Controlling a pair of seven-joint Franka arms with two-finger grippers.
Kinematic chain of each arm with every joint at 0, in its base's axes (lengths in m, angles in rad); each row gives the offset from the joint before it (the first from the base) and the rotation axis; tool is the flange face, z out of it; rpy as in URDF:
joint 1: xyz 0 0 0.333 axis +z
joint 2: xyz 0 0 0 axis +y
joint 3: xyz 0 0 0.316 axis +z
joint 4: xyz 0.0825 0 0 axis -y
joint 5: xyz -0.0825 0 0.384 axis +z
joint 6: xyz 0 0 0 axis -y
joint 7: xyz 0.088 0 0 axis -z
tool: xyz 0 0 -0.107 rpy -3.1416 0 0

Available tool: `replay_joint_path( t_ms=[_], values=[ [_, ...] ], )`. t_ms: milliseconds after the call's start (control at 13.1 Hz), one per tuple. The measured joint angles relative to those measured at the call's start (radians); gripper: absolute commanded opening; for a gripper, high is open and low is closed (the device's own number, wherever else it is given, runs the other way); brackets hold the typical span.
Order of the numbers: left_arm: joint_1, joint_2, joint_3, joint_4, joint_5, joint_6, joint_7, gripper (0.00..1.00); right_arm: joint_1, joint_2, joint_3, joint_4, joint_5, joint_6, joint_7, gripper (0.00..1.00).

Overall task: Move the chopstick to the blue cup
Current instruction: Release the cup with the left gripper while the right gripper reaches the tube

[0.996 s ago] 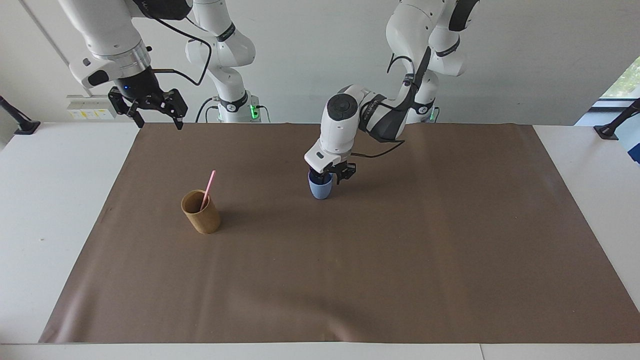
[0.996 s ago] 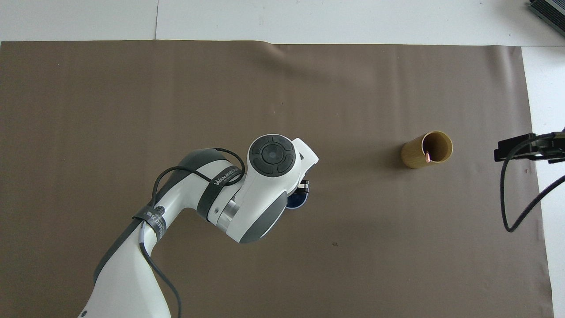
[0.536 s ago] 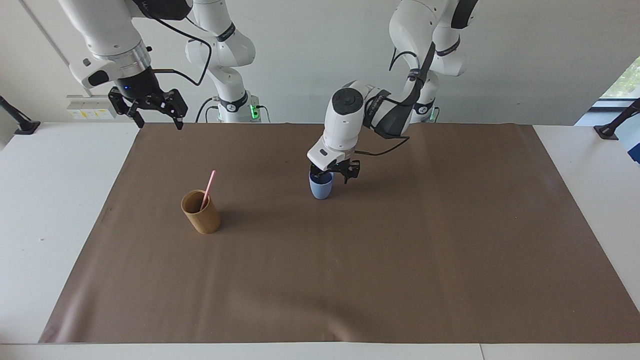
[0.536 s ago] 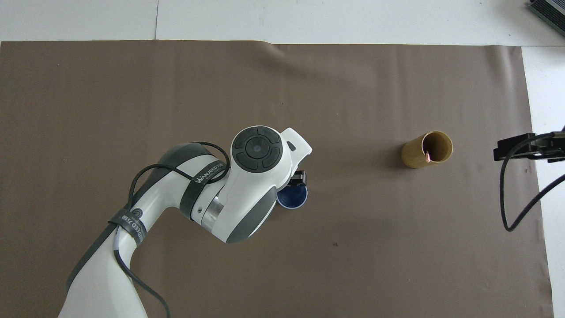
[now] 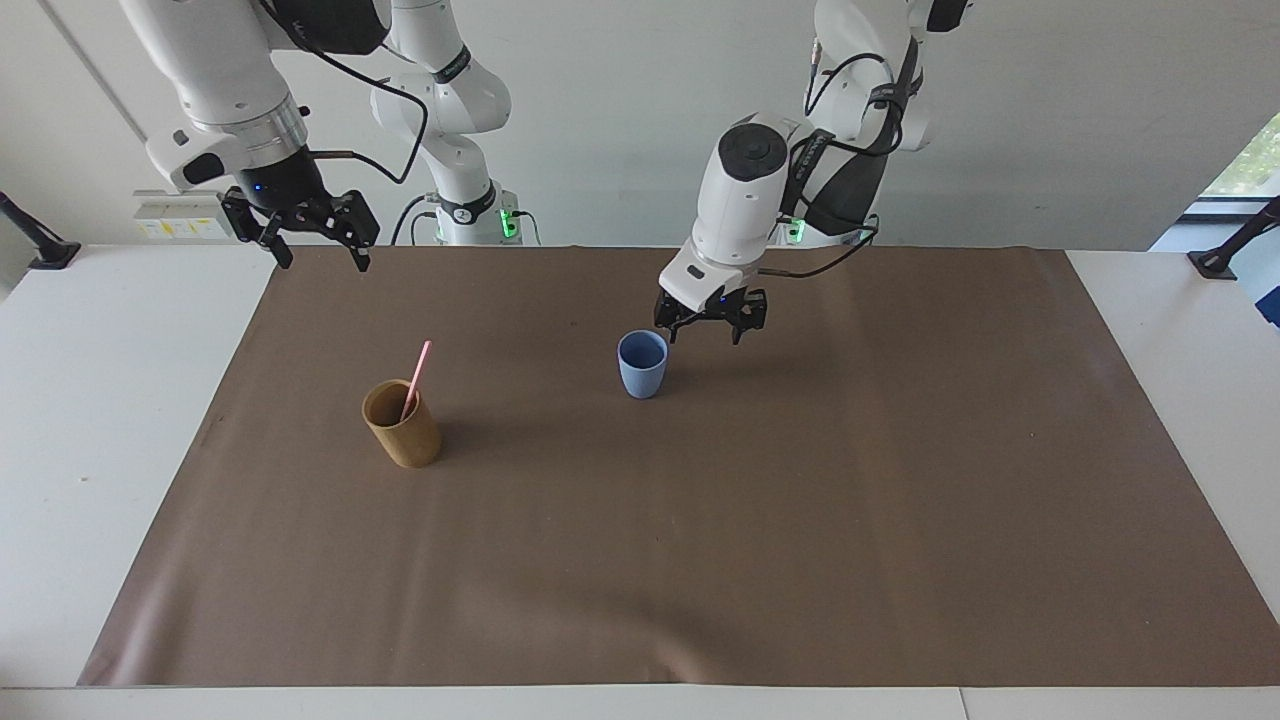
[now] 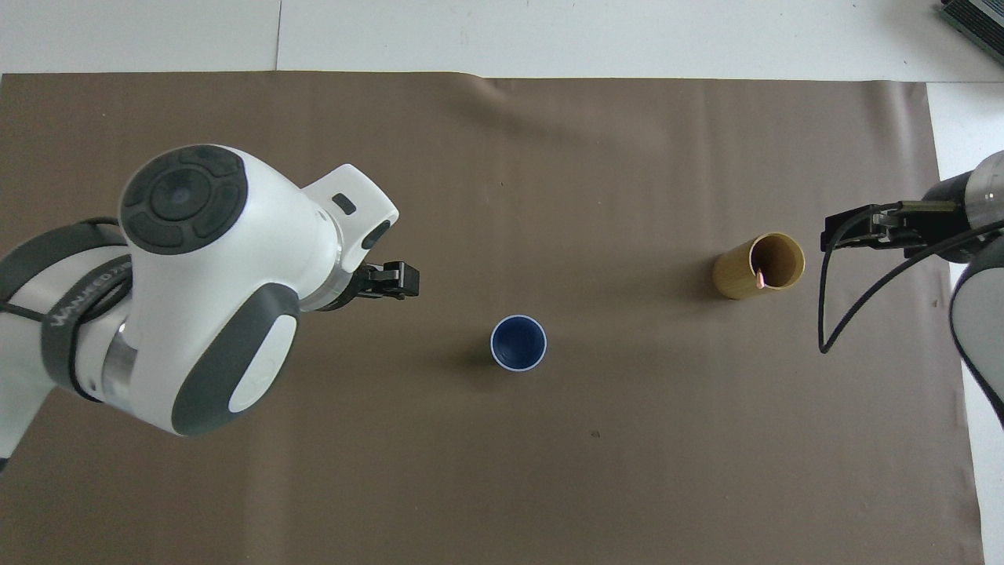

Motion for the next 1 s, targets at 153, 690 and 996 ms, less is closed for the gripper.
replay_joint_path(
  t_ms=[153,690,996],
  values=[
    [0.087,-0.028,0.003,-0.001,0.0,-0.008,0.136,1.0,0.016,0.055,0.001,-0.002,0.018,0.072,0.077,1.0],
    [0.285,-0.059,0.005,0.211,0.013,-0.253,0.4,1.0,0.037,0.155,-0.003,-0.024,0.074,0.197,0.236,1.0],
    [0.303,-0.057,0.008,0.32,0.028,-0.398,0.4,1.0,0.024,0.148,-0.005,-0.088,0.123,0.197,0.239,1.0]
  ],
)
